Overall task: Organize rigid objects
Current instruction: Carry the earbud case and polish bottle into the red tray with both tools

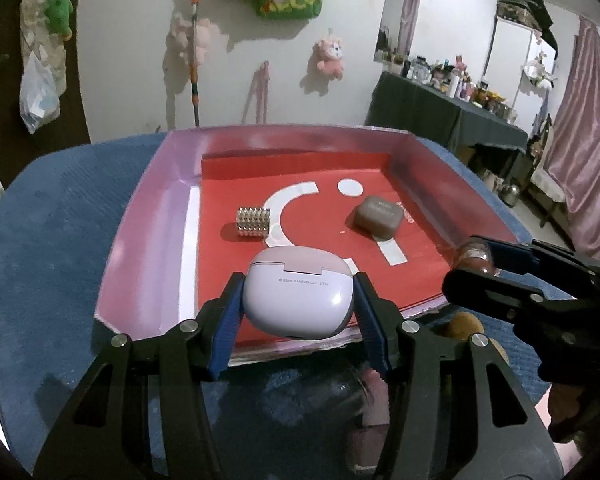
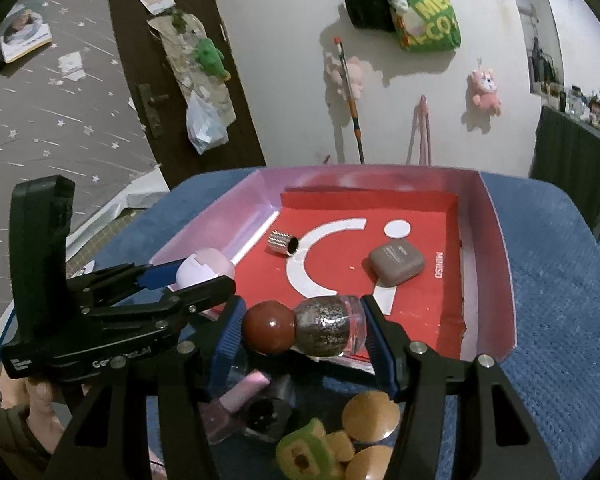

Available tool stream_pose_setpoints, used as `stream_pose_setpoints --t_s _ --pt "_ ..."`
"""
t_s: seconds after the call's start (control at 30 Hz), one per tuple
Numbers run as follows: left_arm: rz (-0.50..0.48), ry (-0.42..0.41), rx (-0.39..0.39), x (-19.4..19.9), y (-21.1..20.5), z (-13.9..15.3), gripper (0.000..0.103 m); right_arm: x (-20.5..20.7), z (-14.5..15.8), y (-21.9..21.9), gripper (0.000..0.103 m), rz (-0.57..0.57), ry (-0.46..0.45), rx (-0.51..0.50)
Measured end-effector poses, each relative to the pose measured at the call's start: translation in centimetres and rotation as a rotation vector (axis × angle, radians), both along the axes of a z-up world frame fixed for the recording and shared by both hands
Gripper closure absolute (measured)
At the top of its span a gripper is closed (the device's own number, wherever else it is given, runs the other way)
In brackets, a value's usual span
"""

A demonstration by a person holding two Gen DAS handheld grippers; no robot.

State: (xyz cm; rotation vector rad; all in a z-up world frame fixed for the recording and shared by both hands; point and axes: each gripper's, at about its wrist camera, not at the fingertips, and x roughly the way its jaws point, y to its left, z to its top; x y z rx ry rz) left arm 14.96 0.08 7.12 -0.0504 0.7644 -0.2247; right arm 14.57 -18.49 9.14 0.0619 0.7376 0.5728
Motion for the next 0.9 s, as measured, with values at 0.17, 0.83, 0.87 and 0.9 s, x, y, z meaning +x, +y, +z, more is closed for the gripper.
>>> stream_pose_setpoints --t_s 0.17,0.83,0.87,0.9 --pt "-0.007 0.053 0.005 1.3 -0.1 -1.2 0.052 1.9 -1.3 -0.1 0.042 -0.012 0.087 -0.010" --pt "0.013 0.169 0.019 5.9 0.3 -4.0 0.052 6.1 -3.6 1.3 0.042 -0.058 0.151 -0.141" --pt "0.016 0.171 0.022 6.2 0.2 -4.0 0.052 6.4 -3.7 1.3 0.042 -0.059 0.152 -0.145" --pt "0.018 0.172 0.023 6.4 0.3 -4.0 0.052 6.6 -3.8 1.3 0.042 -0.063 0.153 -0.149"
